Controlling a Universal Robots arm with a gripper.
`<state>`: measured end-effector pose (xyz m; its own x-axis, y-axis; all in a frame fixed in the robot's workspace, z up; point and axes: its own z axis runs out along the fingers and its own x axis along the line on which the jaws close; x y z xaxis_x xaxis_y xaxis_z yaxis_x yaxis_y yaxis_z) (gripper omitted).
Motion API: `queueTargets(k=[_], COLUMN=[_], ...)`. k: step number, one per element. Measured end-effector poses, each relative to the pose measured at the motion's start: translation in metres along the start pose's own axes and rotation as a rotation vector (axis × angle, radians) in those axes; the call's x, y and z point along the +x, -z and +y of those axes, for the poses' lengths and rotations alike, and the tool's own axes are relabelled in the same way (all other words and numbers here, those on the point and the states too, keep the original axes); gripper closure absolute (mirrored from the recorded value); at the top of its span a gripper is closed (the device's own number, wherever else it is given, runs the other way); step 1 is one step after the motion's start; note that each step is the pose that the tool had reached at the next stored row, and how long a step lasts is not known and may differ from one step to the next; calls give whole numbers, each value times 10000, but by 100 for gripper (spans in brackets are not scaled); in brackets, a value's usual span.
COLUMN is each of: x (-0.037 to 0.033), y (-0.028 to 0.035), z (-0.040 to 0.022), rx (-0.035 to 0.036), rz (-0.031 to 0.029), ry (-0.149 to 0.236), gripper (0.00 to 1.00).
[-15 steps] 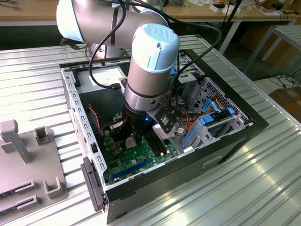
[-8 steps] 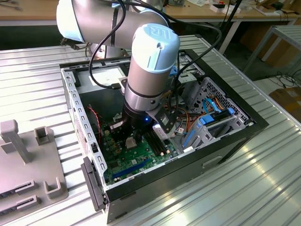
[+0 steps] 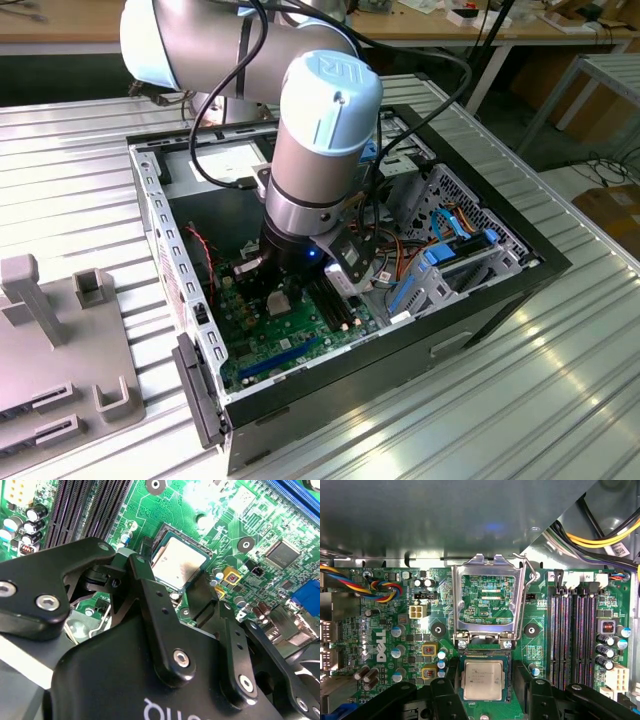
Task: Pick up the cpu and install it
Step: 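Place the cpu into insertion slot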
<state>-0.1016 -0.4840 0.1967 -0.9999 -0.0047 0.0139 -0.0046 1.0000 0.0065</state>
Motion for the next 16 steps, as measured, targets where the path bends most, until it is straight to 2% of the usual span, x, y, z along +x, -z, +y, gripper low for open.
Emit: queueTargets(k=[2,3,16], x=[0,0,0], y=[0,1,36], z=[0,0,0], rx=[1,2,10], rz=[1,2,11], ry=[0,-1,-1], gripper=[45,38,38])
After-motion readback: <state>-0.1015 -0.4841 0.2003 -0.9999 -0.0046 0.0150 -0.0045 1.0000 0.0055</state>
